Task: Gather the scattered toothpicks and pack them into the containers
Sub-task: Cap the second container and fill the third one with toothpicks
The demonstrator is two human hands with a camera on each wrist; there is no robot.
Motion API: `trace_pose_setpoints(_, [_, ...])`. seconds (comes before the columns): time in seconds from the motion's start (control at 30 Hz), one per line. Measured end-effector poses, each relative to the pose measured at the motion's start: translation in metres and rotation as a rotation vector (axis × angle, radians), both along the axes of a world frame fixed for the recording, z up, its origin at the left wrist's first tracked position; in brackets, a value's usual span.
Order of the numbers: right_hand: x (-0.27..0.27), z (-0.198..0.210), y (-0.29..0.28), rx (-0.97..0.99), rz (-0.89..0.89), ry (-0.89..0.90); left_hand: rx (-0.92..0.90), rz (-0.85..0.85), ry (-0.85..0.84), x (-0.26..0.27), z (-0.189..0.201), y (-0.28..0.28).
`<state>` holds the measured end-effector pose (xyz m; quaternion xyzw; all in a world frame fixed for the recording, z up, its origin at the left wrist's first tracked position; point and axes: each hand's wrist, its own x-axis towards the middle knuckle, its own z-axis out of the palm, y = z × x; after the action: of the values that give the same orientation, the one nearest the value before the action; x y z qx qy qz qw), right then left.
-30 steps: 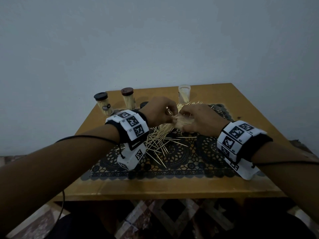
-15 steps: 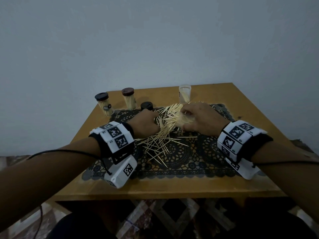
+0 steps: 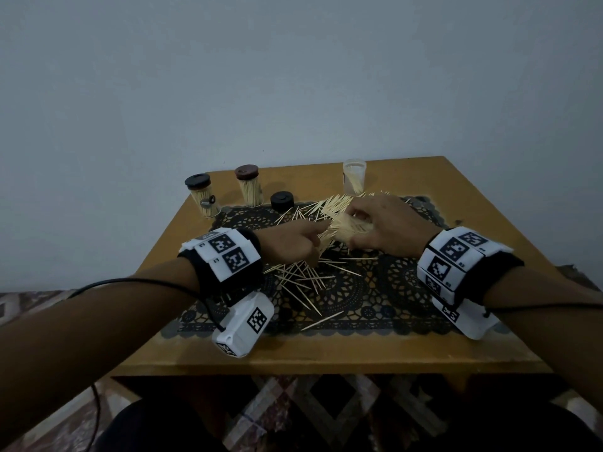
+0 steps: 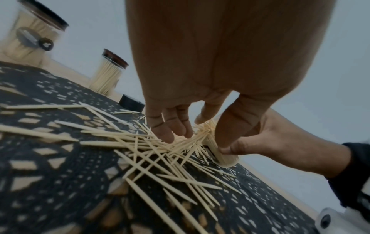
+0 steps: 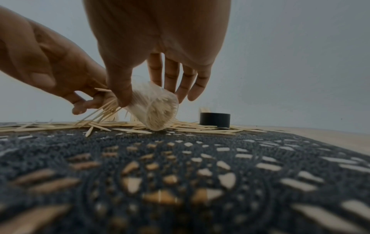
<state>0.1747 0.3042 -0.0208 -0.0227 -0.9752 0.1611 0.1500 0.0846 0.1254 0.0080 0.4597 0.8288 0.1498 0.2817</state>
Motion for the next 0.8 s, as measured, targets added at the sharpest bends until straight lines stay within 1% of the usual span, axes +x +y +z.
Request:
trace_pose_setpoints(0.03, [0.0, 0.0, -0.001, -0.005, 0.003, -0.006, 0.008, -0.01, 0.015, -0.002, 0.0, 0.001])
trace_pose_setpoints(0.1, [-0.001, 0.0, -0.001, 0.001, 0.005, -0.016, 0.022, -0.045, 0.102, -0.005, -0.004, 0.004])
trace_pose_setpoints(0.17, [-0.002, -0.001, -0.002, 0.006, 0.0, -0.021, 0.059, -0.062, 0.248, -0.008, -0.01, 0.005])
trace_pose_setpoints(0.23, [-0.002, -0.002, 0.0, 0.001, -0.016, -0.016, 0.157, -0.026, 0.437, -0.011, -0.017, 0.006])
trace_pose_setpoints(0.27, [-0.003, -0.003, 0.001, -0.004, -0.025, -0.011, 0.218, 0.001, 0.485, -0.011, -0.019, 0.006])
trace_pose_setpoints(0.3, [-0.003, -0.004, 0.002, -0.007, -0.03, -0.003, 0.249, 0.011, 0.482, -0.01, -0.02, 0.005])
trace_pose_setpoints(0.33, [-0.003, -0.004, 0.003, -0.008, -0.033, 0.004, 0.236, -0.005, 0.461, -0.008, -0.021, 0.003])
trace_pose_setpoints(0.4, [-0.003, -0.005, 0.005, -0.004, -0.033, 0.011, 0.104, -0.048, 0.416, -0.002, -0.023, -0.001])
trace_pose_setpoints(0.43, [-0.004, -0.005, 0.006, -0.003, -0.031, 0.014, 0.054, -0.047, 0.422, 0.003, -0.022, -0.002])
trace_pose_setpoints(0.5, [-0.004, -0.006, 0.006, 0.005, -0.023, 0.016, 0.057, -0.008, 0.438, 0.004, -0.025, -0.002])
trace_pose_setpoints(0.53, [-0.004, -0.006, 0.006, 0.008, -0.021, 0.016, 0.068, 0.027, 0.411, 0.002, -0.025, -0.001])
trace_pose_setpoints(0.6, [-0.004, -0.006, 0.005, 0.005, -0.016, 0.025, 0.059, 0.087, 0.237, 0.003, -0.018, 0.002])
trace_pose_setpoints(0.67, [-0.003, -0.005, 0.003, -0.001, -0.006, 0.03, 0.028, 0.077, 0.087, 0.009, -0.011, 0.005])
trace_pose_setpoints(0.7, [-0.002, -0.004, 0.003, -0.006, 0.001, 0.029, 0.033, 0.06, 0.072, 0.013, -0.009, 0.007])
trace_pose_setpoints(0.8, [-0.001, -0.004, 0.003, -0.017, 0.0, 0.022, 0.125, 0.048, 0.119, 0.016, -0.008, 0.01])
